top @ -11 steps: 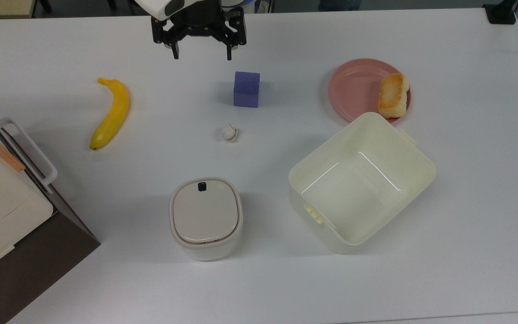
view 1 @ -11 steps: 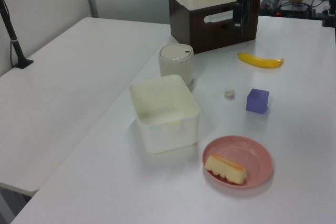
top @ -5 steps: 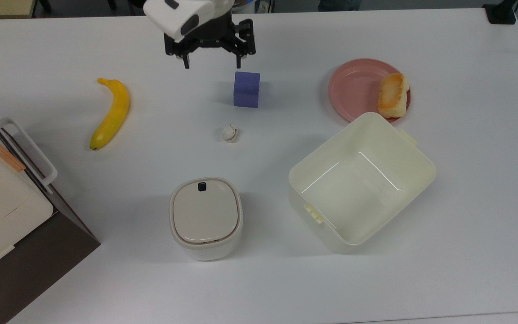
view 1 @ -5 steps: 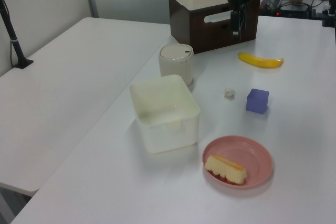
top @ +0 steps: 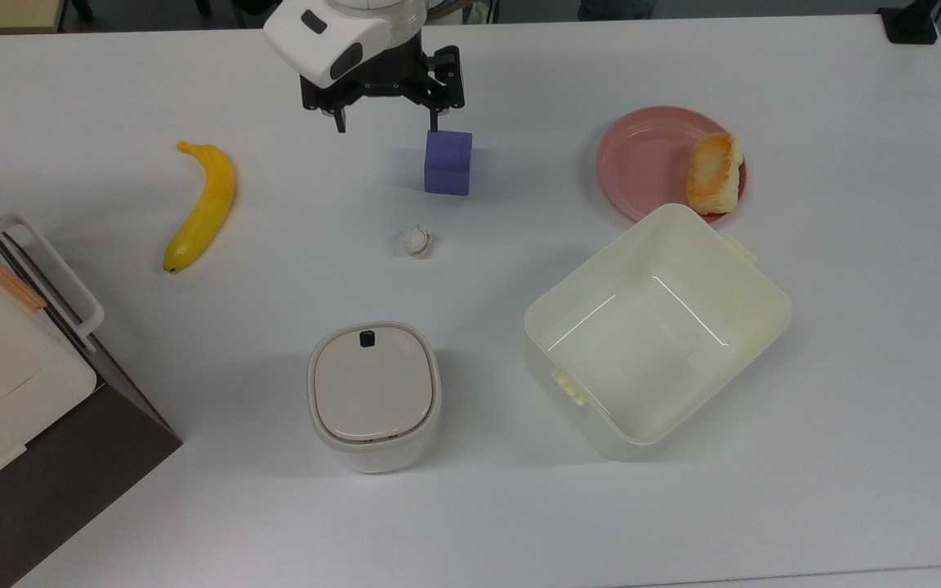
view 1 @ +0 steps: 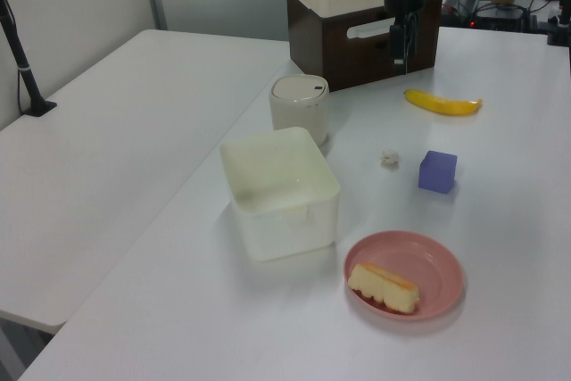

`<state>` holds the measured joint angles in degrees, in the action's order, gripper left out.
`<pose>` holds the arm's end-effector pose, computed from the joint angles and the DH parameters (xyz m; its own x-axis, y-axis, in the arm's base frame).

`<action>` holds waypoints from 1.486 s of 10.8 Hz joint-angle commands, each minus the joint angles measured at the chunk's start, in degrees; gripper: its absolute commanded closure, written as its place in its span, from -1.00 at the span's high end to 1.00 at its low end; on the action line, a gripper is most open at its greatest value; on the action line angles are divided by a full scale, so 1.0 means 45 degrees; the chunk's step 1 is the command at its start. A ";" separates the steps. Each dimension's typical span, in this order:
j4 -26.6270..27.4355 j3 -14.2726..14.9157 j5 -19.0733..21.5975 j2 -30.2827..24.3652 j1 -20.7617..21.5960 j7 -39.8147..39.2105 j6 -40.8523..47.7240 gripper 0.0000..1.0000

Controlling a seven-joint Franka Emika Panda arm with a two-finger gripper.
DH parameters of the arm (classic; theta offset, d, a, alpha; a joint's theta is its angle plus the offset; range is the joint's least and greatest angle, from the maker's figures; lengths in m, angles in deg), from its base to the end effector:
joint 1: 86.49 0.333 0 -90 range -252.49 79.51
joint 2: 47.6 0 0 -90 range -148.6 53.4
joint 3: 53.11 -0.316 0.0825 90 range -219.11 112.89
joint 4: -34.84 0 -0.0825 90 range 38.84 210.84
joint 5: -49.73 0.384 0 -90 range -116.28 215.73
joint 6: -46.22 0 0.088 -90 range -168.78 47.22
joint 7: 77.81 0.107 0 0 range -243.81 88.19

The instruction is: Put the bread on the table

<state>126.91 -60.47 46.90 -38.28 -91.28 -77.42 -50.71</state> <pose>0.6043 0.0174 0.5238 0.9961 0.0438 -0.0763 0.0460 -0.9985 0.0282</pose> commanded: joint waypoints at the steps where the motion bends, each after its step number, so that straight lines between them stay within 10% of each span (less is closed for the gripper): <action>1: -0.0187 0.0132 0.0082 -0.0040 0.0244 -0.0126 0.0252 1.00; 16: -0.0343 0.0152 0.0062 -0.0060 0.0283 -0.0067 0.0621 1.00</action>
<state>125.87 -60.41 46.90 -38.18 -90.71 -77.39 -50.71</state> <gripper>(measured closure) 0.000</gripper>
